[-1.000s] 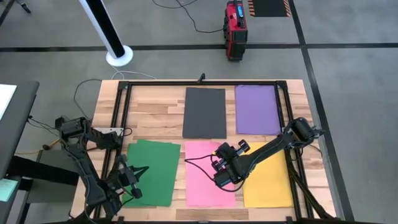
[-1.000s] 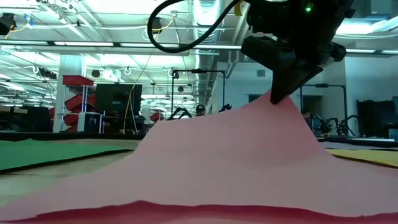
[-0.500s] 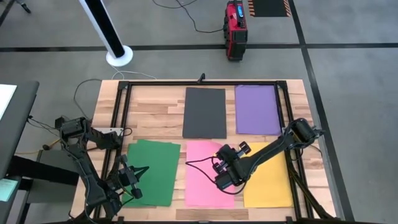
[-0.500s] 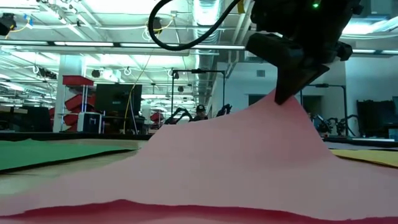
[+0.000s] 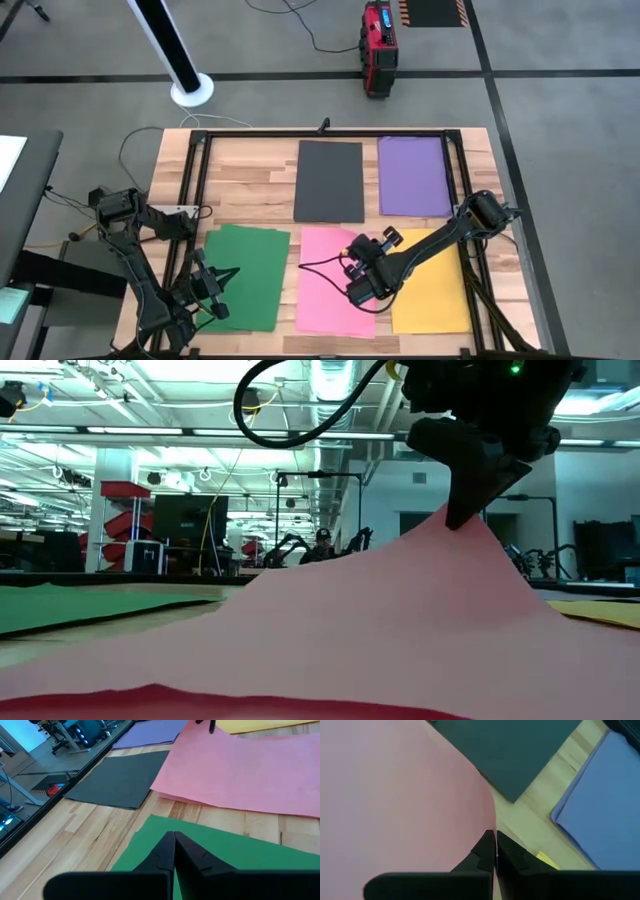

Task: Organize paper
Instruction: Stack the top pink paper on the other pink paper, then adjust the stack of pink papers

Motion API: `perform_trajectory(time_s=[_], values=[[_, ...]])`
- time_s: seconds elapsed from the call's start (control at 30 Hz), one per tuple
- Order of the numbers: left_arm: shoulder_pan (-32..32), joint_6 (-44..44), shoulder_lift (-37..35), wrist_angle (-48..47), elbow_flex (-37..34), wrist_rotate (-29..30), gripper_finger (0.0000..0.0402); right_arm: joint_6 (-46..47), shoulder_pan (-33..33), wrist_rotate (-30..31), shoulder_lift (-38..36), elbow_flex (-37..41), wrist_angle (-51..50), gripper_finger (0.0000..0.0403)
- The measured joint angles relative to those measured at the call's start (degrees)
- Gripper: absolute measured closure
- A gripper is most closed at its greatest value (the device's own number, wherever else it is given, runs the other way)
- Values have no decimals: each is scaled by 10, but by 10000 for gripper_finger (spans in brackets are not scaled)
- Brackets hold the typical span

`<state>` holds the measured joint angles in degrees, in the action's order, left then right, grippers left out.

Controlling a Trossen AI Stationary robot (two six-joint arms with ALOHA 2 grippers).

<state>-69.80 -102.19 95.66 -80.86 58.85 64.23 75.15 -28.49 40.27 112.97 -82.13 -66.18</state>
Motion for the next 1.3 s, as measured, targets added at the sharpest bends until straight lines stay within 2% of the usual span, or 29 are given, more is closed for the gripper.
perform_trajectory(time_s=[0.13,0.4,0.53,0.67,0.83,0.93,1.07,1.17,1.3], values=[[0,0,0,0,0,0,401,-31,0,0,0,0,0,388],[1,0,0,10,0,0,401,-51,1,0,0,0,-14,315],[16,4,0,25,0,-1,401,-93,1,-1,0,0,-13,303],[57,92,0,92,0,-46,401,-124,1,-1,0,0,-11,316],[112,223,0,190,0,-51,401,-172,-3,4,0,0,-8,389],[132,227,0,193,-1,-40,401,-161,-4,13,-1,5,-22,398],[142,197,0,193,-18,-21,401,-114,-4,-1,-4,60,-12,402],[162,195,0,206,-27,-52,402,-99,-3,-32,-5,99,29,402],[206,254,0,240,-29,-87,401,-55,-3,-44,-5,129,50,402]])
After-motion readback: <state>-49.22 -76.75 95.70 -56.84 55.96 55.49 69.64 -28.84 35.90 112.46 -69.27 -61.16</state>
